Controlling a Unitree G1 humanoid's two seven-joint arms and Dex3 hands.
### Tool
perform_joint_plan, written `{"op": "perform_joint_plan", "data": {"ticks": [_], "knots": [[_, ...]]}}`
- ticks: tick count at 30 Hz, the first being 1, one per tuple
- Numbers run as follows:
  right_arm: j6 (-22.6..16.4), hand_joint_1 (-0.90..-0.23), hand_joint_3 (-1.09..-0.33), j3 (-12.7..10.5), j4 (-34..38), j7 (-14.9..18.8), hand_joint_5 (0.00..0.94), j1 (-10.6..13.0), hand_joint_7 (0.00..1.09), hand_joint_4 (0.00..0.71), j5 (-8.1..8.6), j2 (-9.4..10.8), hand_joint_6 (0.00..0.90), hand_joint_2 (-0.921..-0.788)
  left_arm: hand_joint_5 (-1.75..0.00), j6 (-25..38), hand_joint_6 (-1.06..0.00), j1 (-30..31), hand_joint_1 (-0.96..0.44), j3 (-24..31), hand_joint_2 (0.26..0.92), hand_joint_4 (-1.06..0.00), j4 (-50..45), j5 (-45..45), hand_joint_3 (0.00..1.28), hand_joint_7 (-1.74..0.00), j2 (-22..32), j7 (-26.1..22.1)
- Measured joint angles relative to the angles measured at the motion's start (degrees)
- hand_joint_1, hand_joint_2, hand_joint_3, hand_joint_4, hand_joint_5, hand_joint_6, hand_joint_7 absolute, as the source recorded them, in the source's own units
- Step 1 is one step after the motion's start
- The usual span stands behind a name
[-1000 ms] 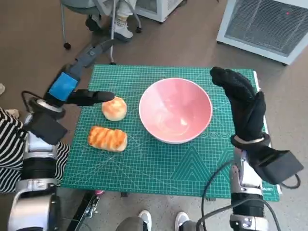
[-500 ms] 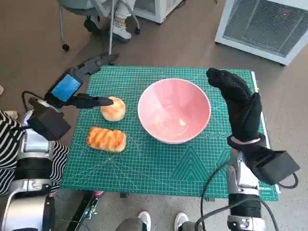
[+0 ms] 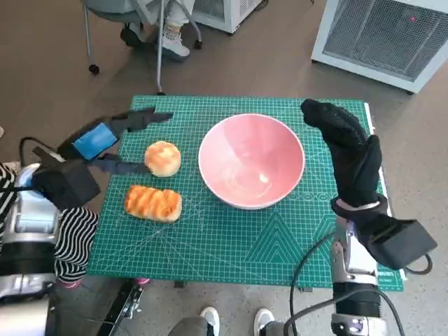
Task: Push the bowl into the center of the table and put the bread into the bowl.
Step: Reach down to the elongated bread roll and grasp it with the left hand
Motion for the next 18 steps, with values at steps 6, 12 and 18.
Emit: {"op": "perform_joint_plan", "data": {"ticks": [6,12,18], "knots": [[0.5,-0.690,-0.744,-0.1,0.0,0.0,0.004,0.1,0.30,0.169,0.99,0.0,0.135,-0.921,0.00,9.6,-0.45,3.4,0.02,-2.1,0.749,-0.26,-8.3,2.6,0.00,-0.01,2.5,-4.0],[1.0,-0.697,-0.743,-0.1,-0.1,0.0,0.003,0.4,0.31,0.168,1.12,0.0,0.129,-0.921,0.00,15.3,-0.45,5.7,0.01,-4.2,0.750,-0.26,-13.1,5.0,0.00,0.00,4.0,-6.7],[1.6,-0.696,-0.745,0.0,-0.4,0.0,0.002,0.9,0.32,0.167,1.14,0.0,0.123,-0.921,0.00,17.0,-0.46,6.6,-0.01,-5.7,0.754,-0.28,-14.1,6.7,0.01,-0.01,4.7,-7.7]]}}
